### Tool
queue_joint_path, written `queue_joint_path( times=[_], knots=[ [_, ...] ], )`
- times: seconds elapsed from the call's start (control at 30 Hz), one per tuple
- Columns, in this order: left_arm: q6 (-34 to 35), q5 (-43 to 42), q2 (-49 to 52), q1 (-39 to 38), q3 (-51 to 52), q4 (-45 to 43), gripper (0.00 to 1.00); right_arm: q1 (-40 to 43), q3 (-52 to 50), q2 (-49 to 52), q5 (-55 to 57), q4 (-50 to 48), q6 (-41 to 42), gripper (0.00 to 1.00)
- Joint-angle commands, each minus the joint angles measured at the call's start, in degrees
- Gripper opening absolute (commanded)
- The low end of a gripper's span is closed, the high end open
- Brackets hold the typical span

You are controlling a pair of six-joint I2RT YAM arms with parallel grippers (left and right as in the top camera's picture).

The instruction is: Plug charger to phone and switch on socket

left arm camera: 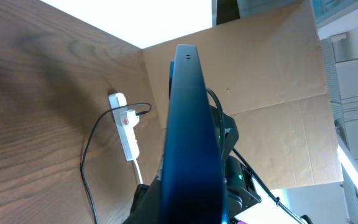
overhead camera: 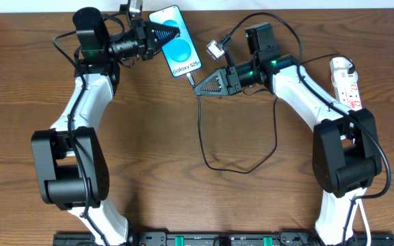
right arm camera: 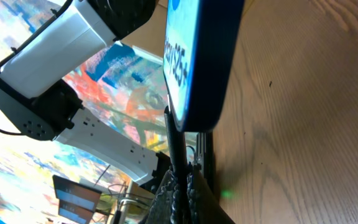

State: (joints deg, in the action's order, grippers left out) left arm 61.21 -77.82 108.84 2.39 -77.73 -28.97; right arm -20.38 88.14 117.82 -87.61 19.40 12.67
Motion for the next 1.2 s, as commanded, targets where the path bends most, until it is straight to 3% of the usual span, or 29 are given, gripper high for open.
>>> queue_joint_path(
  times=[0.0,1.17],
  knots=[
    [-0.9,-0.4,-1.4,-0.2,-1.2,-0.7,0.08,-0.1,0.5,-0.5,-0.4,0.1,1.1,0.01],
    [0.1,-1.2,-1.4,-2.0,-1.2,-0.7,0.07,1.2,0.5,-0.5,0.2,-2.9,3.7,0.01]
  ],
)
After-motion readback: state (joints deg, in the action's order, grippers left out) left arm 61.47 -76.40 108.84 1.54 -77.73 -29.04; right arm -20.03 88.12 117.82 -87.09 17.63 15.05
